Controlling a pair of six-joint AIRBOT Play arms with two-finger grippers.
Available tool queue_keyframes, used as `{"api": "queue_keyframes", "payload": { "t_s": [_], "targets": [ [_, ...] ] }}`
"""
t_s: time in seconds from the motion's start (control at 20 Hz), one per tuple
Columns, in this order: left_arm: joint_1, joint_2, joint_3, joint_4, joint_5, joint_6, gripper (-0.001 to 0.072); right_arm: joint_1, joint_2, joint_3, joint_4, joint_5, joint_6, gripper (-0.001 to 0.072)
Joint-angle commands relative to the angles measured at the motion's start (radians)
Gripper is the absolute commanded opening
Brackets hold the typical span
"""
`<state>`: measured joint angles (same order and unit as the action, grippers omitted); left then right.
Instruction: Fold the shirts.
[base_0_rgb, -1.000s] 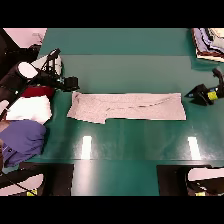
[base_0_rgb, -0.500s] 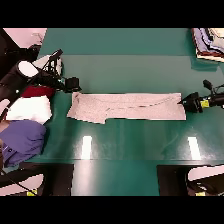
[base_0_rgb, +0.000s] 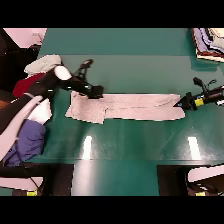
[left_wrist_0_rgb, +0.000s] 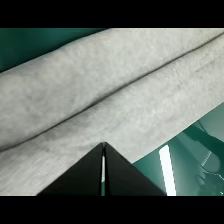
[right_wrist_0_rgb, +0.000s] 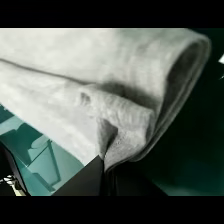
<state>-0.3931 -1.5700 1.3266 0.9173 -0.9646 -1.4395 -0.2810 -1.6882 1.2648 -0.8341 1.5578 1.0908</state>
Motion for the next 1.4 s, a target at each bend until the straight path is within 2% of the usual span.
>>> {"api": "queue_keyframes", "payload": {
  "t_s": [0.0,0.25,0.45,0.7,0.8,1.05,1.35],
  "targets": [
    [-0.112,-0.165,0.154,-0.022,0.013,-0.001,0.0022,0.034,0.093,0.106,0.031,0.059,0.077,0.0015],
    [-0.194,-0.338,0.328,-0.058,0.015,-0.013,0.0022,0.158,0.224,0.309,0.031,0.058,0.215,0.0015],
    [-0.212,-0.401,0.371,-0.074,0.067,-0.058,0.0022,0.295,0.24,0.451,0.03,0.067,0.279,0.0015],
    [-0.212,-0.404,0.371,-0.073,0.121,-0.058,0.0022,0.443,0.24,0.539,0.029,0.051,0.282,0.0015],
    [-0.207,-0.403,0.371,-0.072,0.099,-0.056,0.0022,0.482,0.24,0.532,0.029,0.034,0.281,0.0015],
    [-0.135,-0.34,0.371,-0.027,0.032,-0.056,0.0021,0.56,0.239,0.533,0.027,-0.027,0.269,0.0015],
    [0.068,-0.126,0.371,0.201,-0.096,-0.053,0.0022,0.73,0.184,0.534,0.031,-0.119,0.261,0.0015]
  ]
}}
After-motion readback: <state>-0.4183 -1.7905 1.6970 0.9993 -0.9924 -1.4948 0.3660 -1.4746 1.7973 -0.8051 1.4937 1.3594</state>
